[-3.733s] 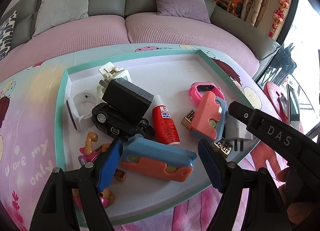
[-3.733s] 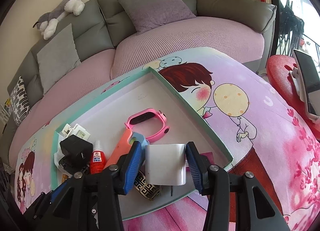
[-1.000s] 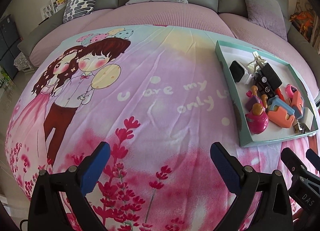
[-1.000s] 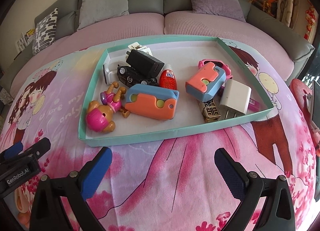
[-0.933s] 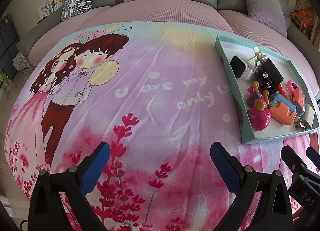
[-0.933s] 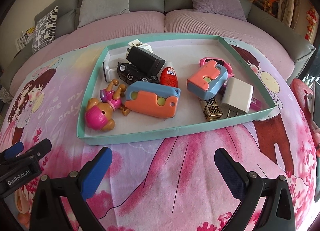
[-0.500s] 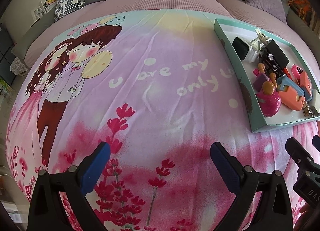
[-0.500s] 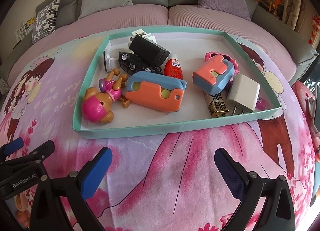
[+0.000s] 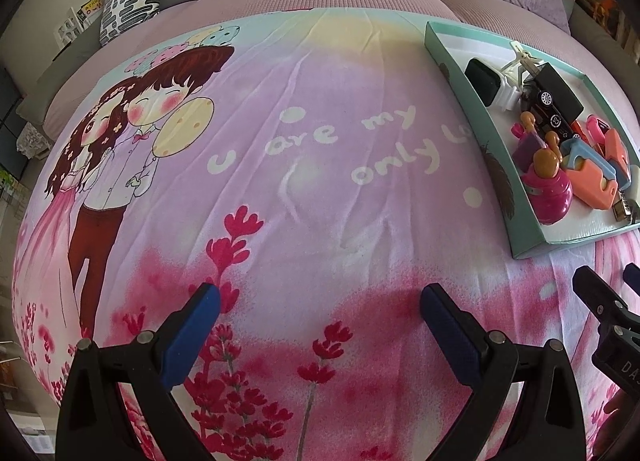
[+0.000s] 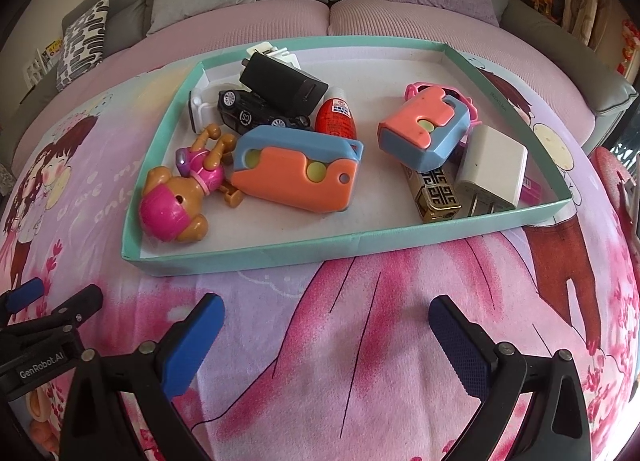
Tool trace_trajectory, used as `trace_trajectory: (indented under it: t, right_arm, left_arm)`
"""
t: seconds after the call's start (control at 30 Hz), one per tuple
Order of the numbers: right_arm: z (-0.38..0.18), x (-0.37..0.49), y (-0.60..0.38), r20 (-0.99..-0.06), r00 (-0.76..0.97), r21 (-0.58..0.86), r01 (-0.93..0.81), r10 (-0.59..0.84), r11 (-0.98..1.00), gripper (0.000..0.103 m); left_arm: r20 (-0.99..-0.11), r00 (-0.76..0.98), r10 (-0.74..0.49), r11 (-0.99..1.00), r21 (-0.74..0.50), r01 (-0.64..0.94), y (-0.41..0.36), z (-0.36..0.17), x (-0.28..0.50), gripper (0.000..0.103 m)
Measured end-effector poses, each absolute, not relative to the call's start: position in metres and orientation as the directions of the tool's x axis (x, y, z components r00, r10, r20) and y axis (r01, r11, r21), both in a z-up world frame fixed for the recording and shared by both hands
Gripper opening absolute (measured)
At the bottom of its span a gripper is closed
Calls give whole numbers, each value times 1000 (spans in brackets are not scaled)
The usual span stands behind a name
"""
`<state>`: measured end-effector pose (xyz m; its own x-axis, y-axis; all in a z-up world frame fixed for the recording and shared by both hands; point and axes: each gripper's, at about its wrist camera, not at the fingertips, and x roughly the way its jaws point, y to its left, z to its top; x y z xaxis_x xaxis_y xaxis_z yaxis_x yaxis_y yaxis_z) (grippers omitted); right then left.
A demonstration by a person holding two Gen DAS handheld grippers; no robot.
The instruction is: Organize rigid objects
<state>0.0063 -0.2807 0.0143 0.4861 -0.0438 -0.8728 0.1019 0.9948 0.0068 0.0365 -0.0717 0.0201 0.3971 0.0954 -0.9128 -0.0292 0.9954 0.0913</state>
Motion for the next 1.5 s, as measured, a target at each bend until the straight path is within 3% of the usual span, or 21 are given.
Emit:
trace_trajectory:
  t: [1.5]
  right_arm:
    - [8, 11, -280, -876, 480, -10, 91, -52, 996, 103]
  left_arm:
    - [-917, 393, 73, 997, 66, -30, -69, 16, 38, 100]
